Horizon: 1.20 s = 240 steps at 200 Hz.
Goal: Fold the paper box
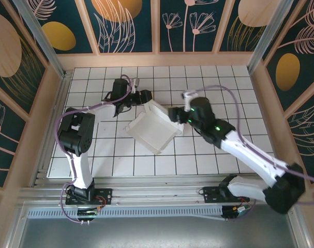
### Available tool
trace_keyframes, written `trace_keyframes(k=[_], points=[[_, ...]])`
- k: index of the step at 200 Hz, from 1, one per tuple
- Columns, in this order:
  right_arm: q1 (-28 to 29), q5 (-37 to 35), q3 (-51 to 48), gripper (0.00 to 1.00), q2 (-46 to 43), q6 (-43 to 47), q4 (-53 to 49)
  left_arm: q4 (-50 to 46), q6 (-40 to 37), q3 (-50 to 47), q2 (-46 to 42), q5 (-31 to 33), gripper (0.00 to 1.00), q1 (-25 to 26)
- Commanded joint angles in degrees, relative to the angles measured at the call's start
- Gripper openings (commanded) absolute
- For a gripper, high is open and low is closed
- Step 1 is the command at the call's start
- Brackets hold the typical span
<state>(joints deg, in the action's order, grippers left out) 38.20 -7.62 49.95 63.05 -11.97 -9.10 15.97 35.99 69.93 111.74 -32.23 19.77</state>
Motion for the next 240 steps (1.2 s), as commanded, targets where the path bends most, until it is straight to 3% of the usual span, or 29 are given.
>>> trace_keyframes(k=[1,24,58,100,123,155,192,240], points=[[-4.2,9.83,-8.95,0.81,-4.3,-12.69,6.08,-0.42,-2.05,-0.81,-3.92,2.17,0.65,0.23],[-5.79,12.08,-11.19,0.8,-5.02,-13.61,4.69,-1.68,-3.8,0.36,-5.12,3.47,0.7,0.18],[-10.82,15.09,-11.72,0.59,-2.85,-17.67,4.77,-2.61,-4.1,2.12,-4.29,3.1,0.72,0.21],[-14.19,12.73,-10.31,0.48,-2.63,-21.24,3.65,-5.63,-6.86,5.0,-3.15,4.91,0.71,0.2],[-13.26,8.56,-4.1,0.49,1.89,-30.86,-3.4,-13.99,-6.24,11.39,0.4,6.69,0.68,0.22],[-11.19,4.54,6.4,0.5,11.19,-40.69,-15.99,-14.86,-2.86,14.19,2.96,1.65,0.58,0.48],[-7.18,0.07,12.72,0.46,16.98,-43.13,-20.86,-22.76,-6.62,19.5,6.29,-1.36,0.54,1.97],[-5.63,-2.4,14.91,0.35,18.2,-43.24,-22.83,-25.22,-8.9,18.53,6.94,1.05,0.52,2.36]])
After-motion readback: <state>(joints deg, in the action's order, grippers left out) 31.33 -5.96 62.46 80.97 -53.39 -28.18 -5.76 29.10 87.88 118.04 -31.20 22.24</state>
